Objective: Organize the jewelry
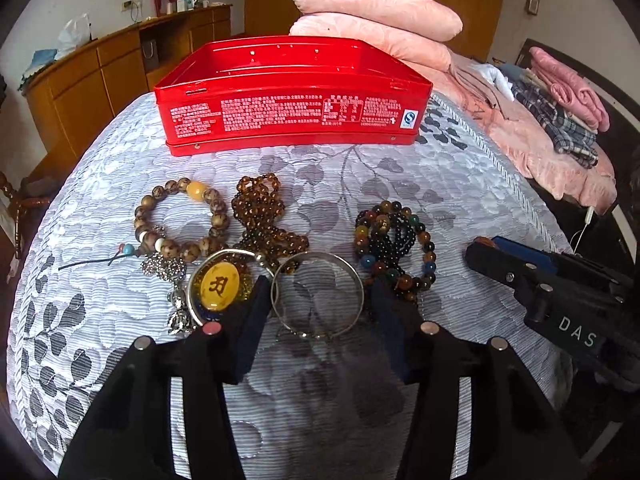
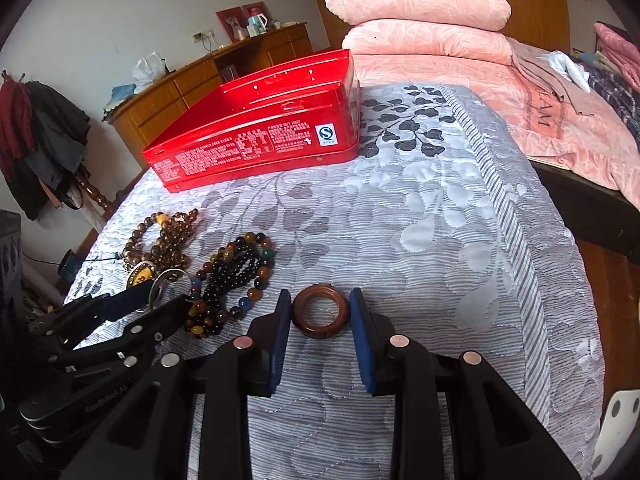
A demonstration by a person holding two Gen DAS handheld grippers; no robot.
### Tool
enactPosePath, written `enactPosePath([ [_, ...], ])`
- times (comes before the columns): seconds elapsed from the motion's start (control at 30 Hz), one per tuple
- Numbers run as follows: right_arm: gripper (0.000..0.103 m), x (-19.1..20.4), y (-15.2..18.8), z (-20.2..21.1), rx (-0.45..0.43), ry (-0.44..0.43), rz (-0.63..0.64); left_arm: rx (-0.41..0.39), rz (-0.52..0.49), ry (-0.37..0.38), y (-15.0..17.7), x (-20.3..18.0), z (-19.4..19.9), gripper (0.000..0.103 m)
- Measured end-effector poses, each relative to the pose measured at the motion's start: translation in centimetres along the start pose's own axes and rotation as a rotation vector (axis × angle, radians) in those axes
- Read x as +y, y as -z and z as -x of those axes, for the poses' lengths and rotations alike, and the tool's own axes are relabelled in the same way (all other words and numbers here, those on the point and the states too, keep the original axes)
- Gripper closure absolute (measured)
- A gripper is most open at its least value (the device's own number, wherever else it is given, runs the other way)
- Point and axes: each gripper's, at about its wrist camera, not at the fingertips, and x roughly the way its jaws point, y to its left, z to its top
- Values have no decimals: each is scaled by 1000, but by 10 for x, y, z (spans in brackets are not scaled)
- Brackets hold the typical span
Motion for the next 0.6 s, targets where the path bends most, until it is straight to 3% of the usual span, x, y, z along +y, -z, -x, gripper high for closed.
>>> enactPosePath([
  [0.07,74,-1,0,0,0,-2,-2,0,27,3,0,7,2,98],
  [0.13,74,0,0,0,0,1,1,26,68,100,3,17,1,98],
  [0.23,74,0,-1,0,3,7,6,7,47,93,8,16,9,97],
  [0.27,74,1,-1,0,3,9,7,4,41,92,9,15,11,92],
  [0.3,74,1,-1,0,3,10,8,7,37,97,10,14,13,74],
  [0.37,74,1,-1,-1,3,13,8,-7,27,101,13,11,20,50],
  [0.47,74,1,0,-1,2,15,6,-21,-18,85,12,0,25,48],
  [0.6,74,0,0,0,3,12,0,24,-22,116,18,-10,23,53],
])
